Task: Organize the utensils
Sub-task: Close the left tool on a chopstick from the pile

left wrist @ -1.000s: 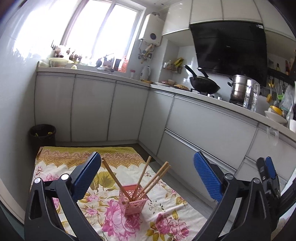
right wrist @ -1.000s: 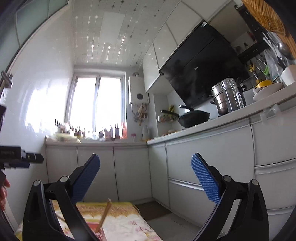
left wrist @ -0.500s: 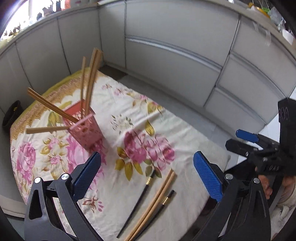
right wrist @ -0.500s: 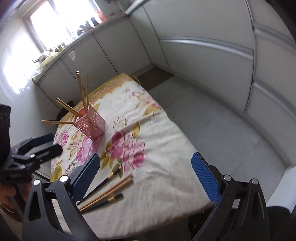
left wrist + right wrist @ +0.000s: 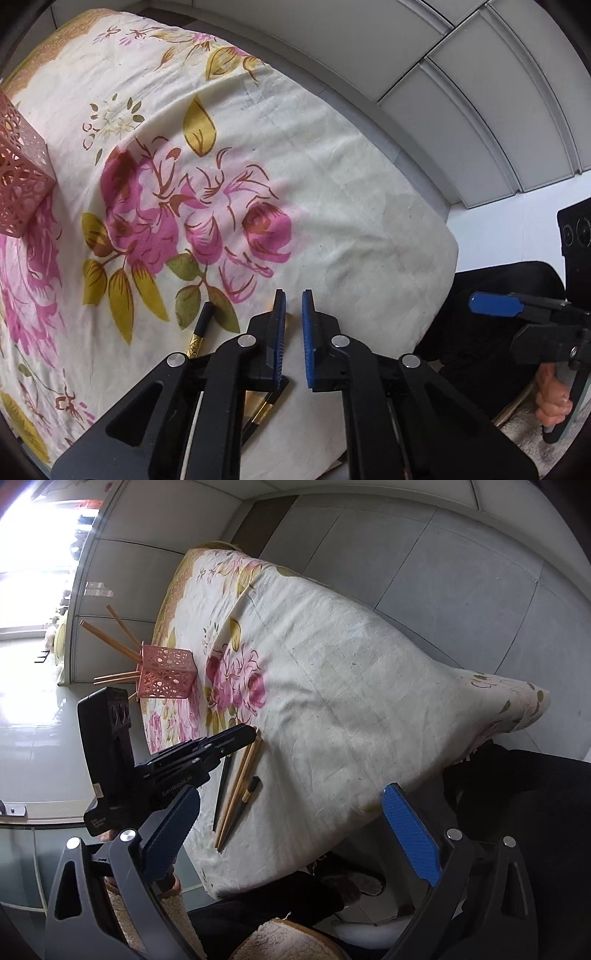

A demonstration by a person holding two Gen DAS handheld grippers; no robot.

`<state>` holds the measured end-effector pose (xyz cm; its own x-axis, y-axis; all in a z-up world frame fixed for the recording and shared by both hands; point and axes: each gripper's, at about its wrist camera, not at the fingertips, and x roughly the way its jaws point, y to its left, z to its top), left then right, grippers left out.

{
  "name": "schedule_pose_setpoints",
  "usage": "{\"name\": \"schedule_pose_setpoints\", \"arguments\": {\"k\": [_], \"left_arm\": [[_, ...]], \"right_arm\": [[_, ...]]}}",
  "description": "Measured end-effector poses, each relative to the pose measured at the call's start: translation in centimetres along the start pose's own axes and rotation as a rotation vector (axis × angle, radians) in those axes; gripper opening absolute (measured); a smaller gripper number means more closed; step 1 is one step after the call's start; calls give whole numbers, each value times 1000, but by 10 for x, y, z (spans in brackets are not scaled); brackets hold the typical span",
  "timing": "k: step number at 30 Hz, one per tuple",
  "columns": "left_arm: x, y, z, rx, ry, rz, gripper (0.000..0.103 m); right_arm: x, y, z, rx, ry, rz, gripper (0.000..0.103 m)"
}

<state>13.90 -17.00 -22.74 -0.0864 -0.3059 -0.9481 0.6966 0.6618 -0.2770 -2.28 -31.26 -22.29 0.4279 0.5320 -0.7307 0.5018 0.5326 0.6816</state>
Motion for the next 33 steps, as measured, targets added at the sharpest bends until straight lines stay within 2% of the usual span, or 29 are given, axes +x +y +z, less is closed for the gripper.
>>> {"name": "schedule_pose_setpoints", "arguments": {"k": [11,19,24,26,30,33], "left_arm": [[15,19,-1,-21,28,39,9],[13,27,-14,21,30,59,9],[7,15,-23,63,-48,173,4],[-13,24,-25,25,-115,153,3],[-64,40,-39,-20,-249,129,3],[-89,44,-52,-23,-312,139,3]], "right_arm": [[6,5,-2,-2,47,1,96],[18,7,-3,10,82,-22,96],[37,20,-4,47,109,-102,96],[47,27,-2,77,121,-138,90],[70,45,1,106,170,-201,64],[82,62,6,128,173,-255,55]]}}
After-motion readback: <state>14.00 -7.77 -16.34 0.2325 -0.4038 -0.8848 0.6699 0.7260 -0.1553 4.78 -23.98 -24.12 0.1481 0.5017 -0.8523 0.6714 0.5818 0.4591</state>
